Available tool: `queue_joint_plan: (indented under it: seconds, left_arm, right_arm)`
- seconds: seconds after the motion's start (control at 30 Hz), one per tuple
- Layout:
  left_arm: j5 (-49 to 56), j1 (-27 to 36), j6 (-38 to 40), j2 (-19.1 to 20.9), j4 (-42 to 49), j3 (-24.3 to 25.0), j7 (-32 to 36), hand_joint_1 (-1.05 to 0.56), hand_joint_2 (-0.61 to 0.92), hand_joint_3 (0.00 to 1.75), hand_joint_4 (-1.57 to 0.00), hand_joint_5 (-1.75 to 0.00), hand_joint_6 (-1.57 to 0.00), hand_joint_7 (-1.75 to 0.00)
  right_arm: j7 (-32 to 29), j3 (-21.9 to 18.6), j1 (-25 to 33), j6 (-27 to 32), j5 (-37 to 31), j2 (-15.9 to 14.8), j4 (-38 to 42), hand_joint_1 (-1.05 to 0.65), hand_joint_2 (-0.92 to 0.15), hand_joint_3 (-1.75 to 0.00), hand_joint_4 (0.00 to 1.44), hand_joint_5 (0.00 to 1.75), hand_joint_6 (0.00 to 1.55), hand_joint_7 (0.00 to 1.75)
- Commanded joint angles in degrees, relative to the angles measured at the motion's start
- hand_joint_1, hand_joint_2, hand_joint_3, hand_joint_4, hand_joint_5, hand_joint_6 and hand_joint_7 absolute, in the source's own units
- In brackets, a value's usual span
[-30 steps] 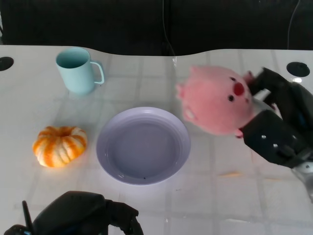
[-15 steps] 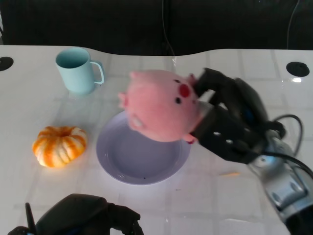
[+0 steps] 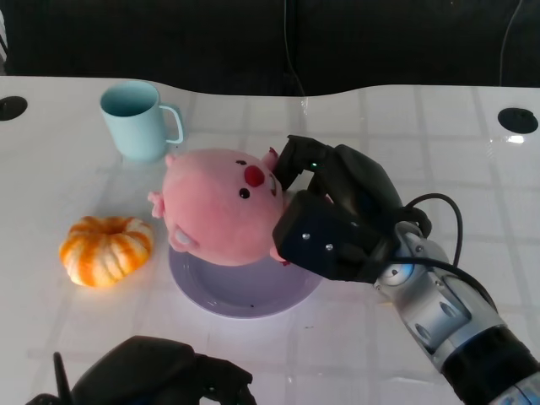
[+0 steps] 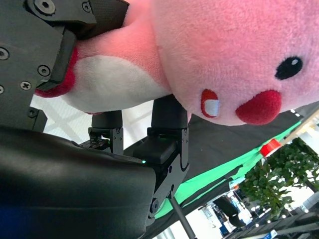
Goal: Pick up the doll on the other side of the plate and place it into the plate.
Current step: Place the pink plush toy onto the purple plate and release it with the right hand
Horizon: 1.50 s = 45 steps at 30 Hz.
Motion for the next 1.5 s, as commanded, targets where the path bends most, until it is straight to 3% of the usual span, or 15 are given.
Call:
queue_joint_plan:
  seconds: [0.03, 0.1, 0.13, 0.23, 0.33, 0.53, 0.8, 0.93, 1.13, 1.33, 1.5]
  left_arm:
    - [0.22, 0.18, -0.53, 0.12, 0.17, -0.02, 0.9, -0.16, 0.92, 0.22, -0.77, -1.25, -0.91, -0.59]
    - [0.21, 0.17, -0.9, 0.0, 0.31, -0.02, 1.04, -0.16, 0.92, 0.21, -0.77, -1.26, -0.92, -0.59]
    - [0.18, 0.15, -1.24, 0.06, 0.44, 0.0, 1.13, -0.16, 0.92, 0.22, -0.77, -1.26, -0.92, -0.58]
    - [0.28, 0.12, -1.73, 0.21, 0.63, 0.01, 1.2, -0.16, 0.92, 0.22, -0.76, -1.28, -0.92, -0.57]
    - [0.45, 0.11, -1.88, 0.02, 0.8, 0.05, 1.3, -0.16, 0.92, 0.22, -0.76, -1.29, -0.92, -0.56]
    - [1.1, 0.34, -1.48, -0.29, 0.59, -0.21, 1.29, -0.15, 0.92, 0.21, -0.76, -1.3, -0.93, -0.55]
    - [1.54, 0.08, -1.54, -0.54, 0.75, -0.5, 1.35, -0.15, 0.92, 0.2, -0.76, -1.29, -0.94, -0.53]
    - [1.49, -0.05, -1.8, -0.85, 1.24, -0.66, 1.82, -0.15, 0.92, 0.18, -0.77, -1.28, -0.96, -0.51]
    - [1.25, -0.19, -2.21, -0.93, 1.95, -0.58, 2.15, -0.14, 0.92, 0.17, -0.77, -1.3, -0.97, -0.49]
    - [1.44, -0.75, -1.19, -1.18, 2.4, -0.62, 1.68, -0.14, 0.92, 0.21, -0.74, -1.26, -0.96, -0.47]
    - [1.48, -0.98, -0.17, -1.34, 2.31, -0.74, 1.39, -0.15, 0.92, 0.23, -0.73, -1.24, -0.95, -0.47]
  right_arm:
    - [1.03, 0.69, -0.95, -0.16, -0.25, -0.2, 0.32, -0.16, -0.39, -1.11, 0.79, 1.6, 0.8, 1.12]
    - [4.2, 1.84, -0.84, 1.09, -0.93, -1.16, -0.94, -0.24, -0.67, -0.62, 0.69, 1.13, 0.78, 0.54]
    - [5.64, 2.66, -0.82, 1.44, -1.68, -1.81, -1.49, -0.32, -0.81, -0.39, 0.57, 0.81, 0.68, 0.26]
    - [9.63, 4.99, -0.7, 3.07, -4.17, -3.65, -3.43, -0.51, -0.91, -0.23, 0.3, 0.44, 0.42, 0.03]
    - [13.59, 6.32, -0.26, 5.4, -5.58, -4.94, -6.28, -0.63, -0.92, -0.23, 0.17, 0.35, 0.31, 0.0]
    - [18.86, 7.46, 1.77, 5.93, -6.74, -8.63, -12.59, -0.73, -0.92, -0.1, 0.1, 0.34, 0.28, 0.0]
    - [23.6, 4.9, 6.6, 5.57, -4.73, -14.02, -24.21, -0.74, -0.92, -0.14, 0.11, 0.39, 0.3, 0.01]
    - [23.95, 1.53, 11.19, 3.17, -2.14, -16.8, -31.63, -0.69, -0.92, -0.16, 0.2, 0.48, 0.37, 0.04]
    - [22.38, -4.14, 19.15, -1.13, 1.64, -19.9, -39.23, -0.62, -0.92, -0.2, 0.35, 0.77, 0.52, 0.1]
    - [20.29, -9.57, 27.33, -5.15, 5.52, -20.83, -43.48, -0.48, -0.92, -0.14, 0.56, 0.86, 0.7, 0.17]
    - [18.5, -13.62, 33.73, -8.47, 7.86, -21.25, -46.13, -0.27, -0.9, -0.07, 0.73, 0.96, 0.84, 0.24]
